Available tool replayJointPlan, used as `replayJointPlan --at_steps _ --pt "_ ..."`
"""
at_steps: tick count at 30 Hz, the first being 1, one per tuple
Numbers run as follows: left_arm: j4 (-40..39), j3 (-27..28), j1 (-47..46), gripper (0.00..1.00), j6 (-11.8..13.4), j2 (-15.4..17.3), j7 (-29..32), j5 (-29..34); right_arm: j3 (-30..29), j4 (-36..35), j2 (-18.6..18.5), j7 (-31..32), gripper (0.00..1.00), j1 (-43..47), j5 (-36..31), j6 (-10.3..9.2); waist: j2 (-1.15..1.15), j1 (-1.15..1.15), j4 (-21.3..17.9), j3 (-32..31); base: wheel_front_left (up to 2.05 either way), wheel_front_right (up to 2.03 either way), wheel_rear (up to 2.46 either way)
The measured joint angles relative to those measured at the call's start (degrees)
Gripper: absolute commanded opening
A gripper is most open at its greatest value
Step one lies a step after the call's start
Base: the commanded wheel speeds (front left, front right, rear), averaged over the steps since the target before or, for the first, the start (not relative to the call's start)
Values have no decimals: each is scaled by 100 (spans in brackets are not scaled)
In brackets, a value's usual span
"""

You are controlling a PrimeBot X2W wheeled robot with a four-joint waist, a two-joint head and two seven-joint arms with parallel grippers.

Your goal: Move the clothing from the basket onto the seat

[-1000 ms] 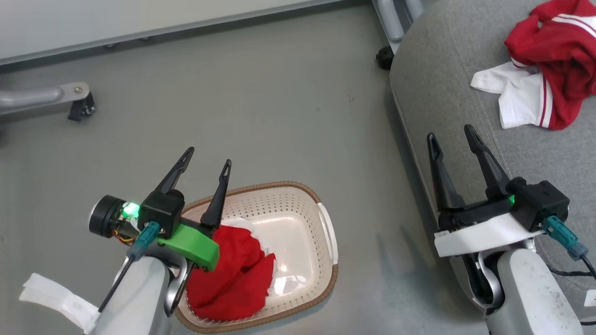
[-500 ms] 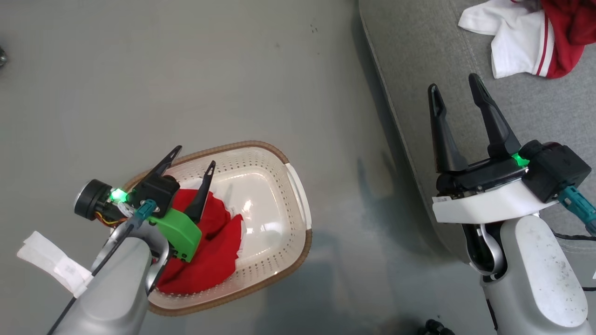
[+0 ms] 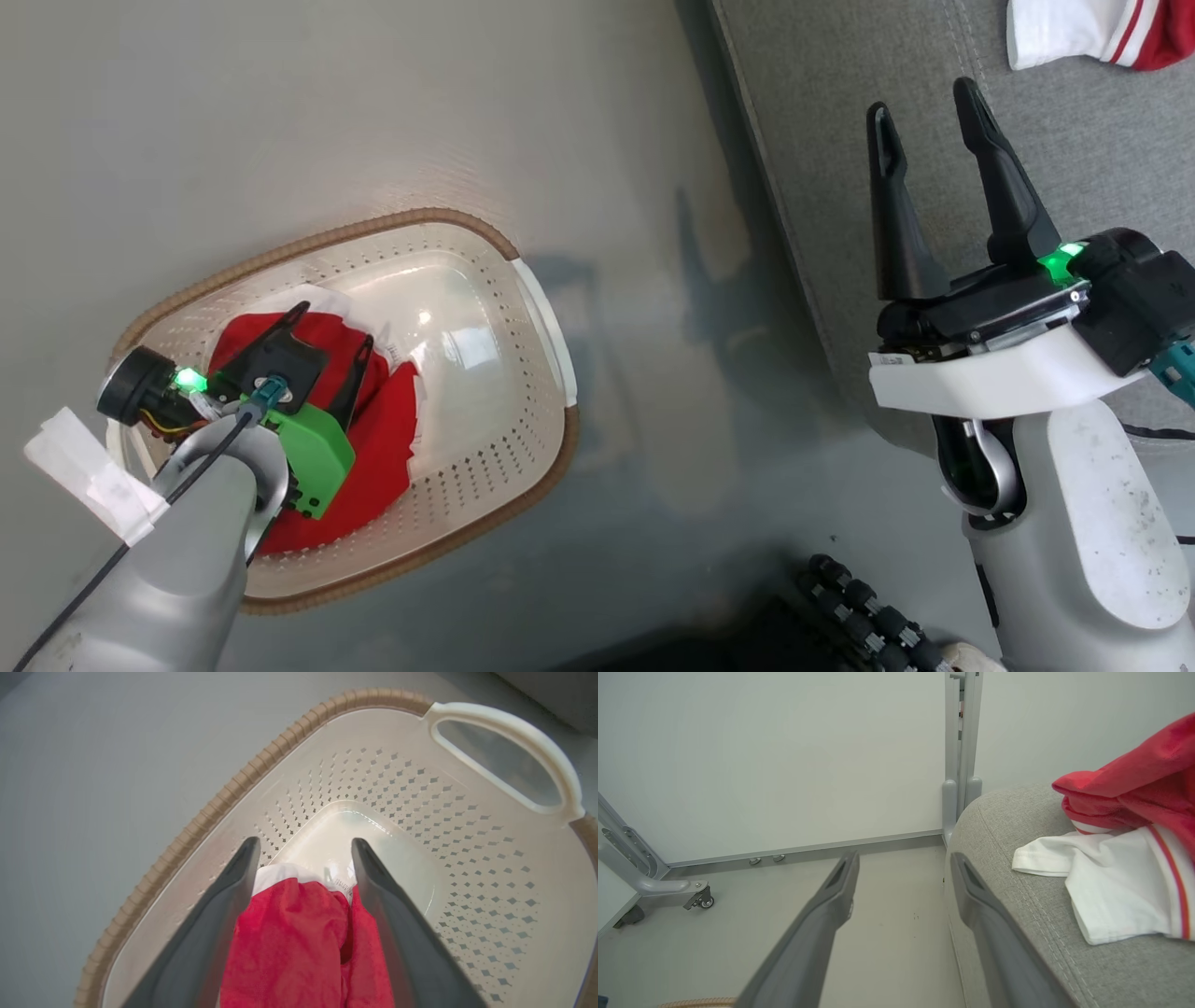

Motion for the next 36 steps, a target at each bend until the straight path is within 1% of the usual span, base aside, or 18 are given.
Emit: replayJointPlan --at_steps 5,15,18,26,30,36 --pt "430 -233 -308 100 0 29 0 15 13 -105 0 0 100 -70 14 0 0 0 -112 305 0 0 0" --pt "1602 -853 -898 100 0 35 2 132 44 -278 1 0 100 -183 56 0 0 0 -285 833 0 0 0" --pt "1946 -993 -1054 100 0 19 170 142 36 -324 0 0 100 -185 56 0 0 0 -323 972 0 0 0" --pt "2221 -1323 -1277 100 0 -3 573 159 41 -494 0 0 100 -185 56 0 0 0 -384 1232 0 0 0" --pt "2273 -1561 -1341 100 0 0 922 272 42 -576 0 0 100 -183 54 0 0 0 -397 1350 0 0 0" --pt "2315 -1694 -1436 100 0 -49 1434 224 -15 -650 0 0 100 -152 0 0 0 0 -392 1511 0 0 0"
